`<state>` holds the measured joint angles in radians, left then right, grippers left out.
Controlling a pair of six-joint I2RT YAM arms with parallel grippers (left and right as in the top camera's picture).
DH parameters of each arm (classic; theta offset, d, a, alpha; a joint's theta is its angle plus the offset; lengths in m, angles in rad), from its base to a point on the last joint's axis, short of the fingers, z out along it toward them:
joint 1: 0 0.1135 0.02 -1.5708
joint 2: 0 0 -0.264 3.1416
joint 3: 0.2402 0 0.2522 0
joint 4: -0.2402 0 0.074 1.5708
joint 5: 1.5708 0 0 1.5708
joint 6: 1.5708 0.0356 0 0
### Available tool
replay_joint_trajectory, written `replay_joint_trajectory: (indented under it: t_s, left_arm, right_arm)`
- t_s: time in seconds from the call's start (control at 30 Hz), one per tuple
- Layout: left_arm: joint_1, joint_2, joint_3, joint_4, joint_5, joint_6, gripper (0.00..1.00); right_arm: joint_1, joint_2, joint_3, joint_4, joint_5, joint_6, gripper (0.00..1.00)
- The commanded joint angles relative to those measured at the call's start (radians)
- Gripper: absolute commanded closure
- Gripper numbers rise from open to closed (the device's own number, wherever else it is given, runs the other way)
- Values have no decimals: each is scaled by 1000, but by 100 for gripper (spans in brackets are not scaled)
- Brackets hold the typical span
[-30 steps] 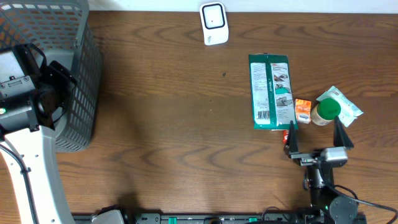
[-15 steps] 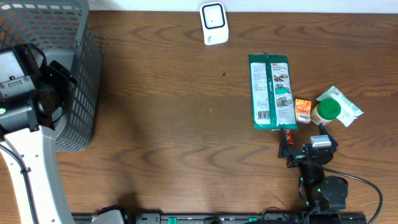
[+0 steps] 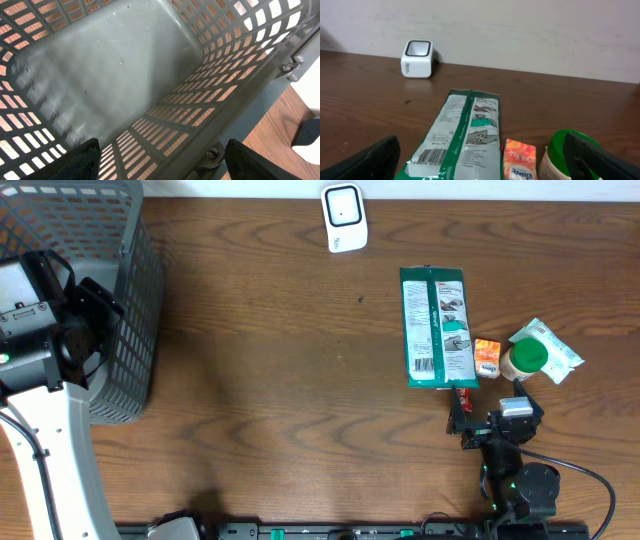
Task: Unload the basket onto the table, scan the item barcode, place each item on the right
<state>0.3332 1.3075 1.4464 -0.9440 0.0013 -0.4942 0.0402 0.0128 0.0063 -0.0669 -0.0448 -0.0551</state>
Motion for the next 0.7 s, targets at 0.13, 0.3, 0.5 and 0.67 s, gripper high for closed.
replay_joint_trajectory:
  t_s: [0.13,0.3,0.5,0.67]
  left_arm:
    - [5,6,9,-6,-2,2,20]
    - [5,6,9,-6,-2,2,20]
    - [5,-31,9,-6,-2,2,20]
    - [5,-175,6,-6,-2,2,20]
  right_arm:
    - [-14,-7,-1,-5,14,-2,1]
    - [-14,-7,-1,-5,14,-2,1]
    - [-14,-7,-1,-5,14,-2,1]
    - [-14,-7,-1,-5,14,-2,1]
